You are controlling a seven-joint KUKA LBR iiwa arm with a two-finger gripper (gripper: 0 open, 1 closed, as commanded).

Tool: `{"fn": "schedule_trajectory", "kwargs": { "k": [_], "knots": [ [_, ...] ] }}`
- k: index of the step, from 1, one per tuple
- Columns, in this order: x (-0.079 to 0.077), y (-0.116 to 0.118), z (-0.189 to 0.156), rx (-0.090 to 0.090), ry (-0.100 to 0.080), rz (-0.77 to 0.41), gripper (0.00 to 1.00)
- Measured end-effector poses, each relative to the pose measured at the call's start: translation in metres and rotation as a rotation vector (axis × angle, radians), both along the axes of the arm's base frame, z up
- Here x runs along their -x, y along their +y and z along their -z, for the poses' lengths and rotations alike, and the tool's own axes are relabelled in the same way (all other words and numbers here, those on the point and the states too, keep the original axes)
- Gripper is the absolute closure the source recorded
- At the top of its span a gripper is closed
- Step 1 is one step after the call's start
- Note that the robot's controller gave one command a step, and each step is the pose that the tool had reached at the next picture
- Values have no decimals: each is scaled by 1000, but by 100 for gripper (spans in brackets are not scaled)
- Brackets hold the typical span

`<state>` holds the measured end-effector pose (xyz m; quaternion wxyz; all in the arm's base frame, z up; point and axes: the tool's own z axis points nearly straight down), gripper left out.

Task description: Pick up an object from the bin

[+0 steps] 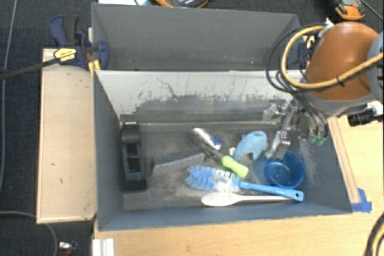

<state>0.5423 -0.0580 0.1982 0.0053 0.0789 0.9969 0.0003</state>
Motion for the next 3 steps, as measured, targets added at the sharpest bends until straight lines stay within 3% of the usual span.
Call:
{"fn": "schedule_trajectory", "kwargs": {
  "k": [1,2,3],
  "knots": [
    [-18,-3,47,-1,-8,191,0],
    [-20,28,40,2,-10,5,0],
    [-18,10,64,-1,-8,265,0]
  ]
}}
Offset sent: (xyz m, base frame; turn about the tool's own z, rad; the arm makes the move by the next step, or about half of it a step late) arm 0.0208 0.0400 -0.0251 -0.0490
